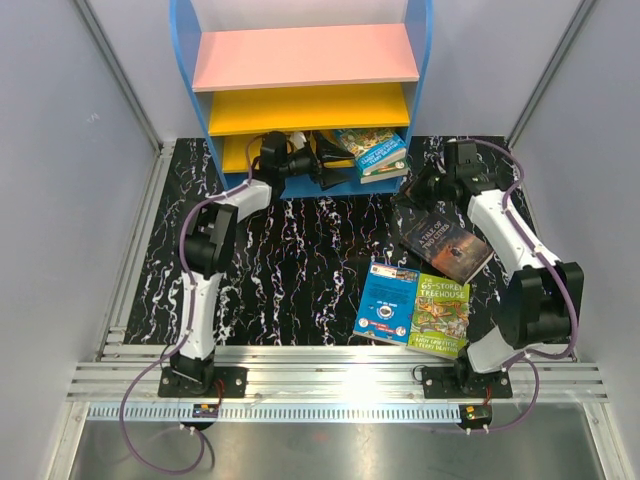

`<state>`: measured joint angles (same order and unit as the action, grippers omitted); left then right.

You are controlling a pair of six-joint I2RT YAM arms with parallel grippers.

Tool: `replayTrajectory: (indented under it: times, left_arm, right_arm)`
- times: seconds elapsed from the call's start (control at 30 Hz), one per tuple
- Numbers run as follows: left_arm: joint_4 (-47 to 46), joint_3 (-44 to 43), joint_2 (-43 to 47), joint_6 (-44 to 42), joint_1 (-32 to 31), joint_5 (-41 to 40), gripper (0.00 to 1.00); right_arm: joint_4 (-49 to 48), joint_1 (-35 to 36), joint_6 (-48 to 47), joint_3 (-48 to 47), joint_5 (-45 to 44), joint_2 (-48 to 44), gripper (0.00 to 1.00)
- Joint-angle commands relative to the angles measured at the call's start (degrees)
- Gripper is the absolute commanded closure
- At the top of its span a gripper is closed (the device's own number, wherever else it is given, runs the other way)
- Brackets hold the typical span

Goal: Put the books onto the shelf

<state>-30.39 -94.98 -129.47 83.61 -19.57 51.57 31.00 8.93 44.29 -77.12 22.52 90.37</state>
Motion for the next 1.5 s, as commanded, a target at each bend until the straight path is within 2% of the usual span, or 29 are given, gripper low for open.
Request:
replayTrajectory:
  times: [0.0,0.17,0.27,0.3,0.37,0.53,0.77,0.93,0.97,1.07,1.2,1.47]
  left_arm:
    - [2.4,3.4,11.6,-8.6,4.0,-1.4,0.01]
    - [3.8,11.9,20.5,-10.4,4.0,-0.9,0.01]
    - [14.1,13.7,25.3,-17.8,3.7,-3.0,0.01]
    - [22.1,13.4,28.3,-23.7,3.5,-3.9,0.01]
    - [27.0,13.7,30.2,-27.1,2.9,-5.2,0.01]
    - [27.1,18.8,35.9,-26.6,1.6,-5.2,0.01]
    - [34.7,27.4,47.3,-30.1,-2.0,-9.6,0.01]
    - [41.5,37.2,59.3,-31.6,-4.0,-13.9,0.01]
    - [42.4,38.5,64.0,-31.5,-3.9,-14.6,0.01]
    - [48.0,42.7,70.9,-31.9,-4.0,-17.6,0.01]
    - [57.8,44.8,82.1,-32.5,-4.0,-21.1,0.01]
    - [68.5,46.6,93.1,-32.8,-3.9,-25.6,0.01]
  right_arm:
    - [-0.6,0.0,-0.9,3.2,1.2,-6.2,1.0]
    - [0.2,-0.1,-1.0,7.1,1.5,-10.3,1.0]
    - [1.5,0.1,-1.7,8.0,1.2,-12.5,1.0]
    - [1.7,0.3,-1.8,8.1,0.9,-13.5,1.0]
    - [2.3,0.6,-2.0,8.4,0.8,-14.5,1.0]
    - [1.1,1.3,-0.8,12.2,1.7,-17.3,1.0]
    - [-1.0,2.8,-0.4,15.9,1.8,-17.3,1.0]
    - [-4.7,4.3,0.6,16.8,1.7,-13.2,1.0]
    - [-6.4,4.6,1.1,16.7,1.7,-11.5,1.0]
    - [-9.6,6.0,2.2,15.0,0.9,-6.5,1.0]
    - [-12.6,7.0,3.0,10.3,-0.5,1.0,1.0]
    - [-17.0,7.4,6.2,-1.2,-2.1,16.0,1.0]
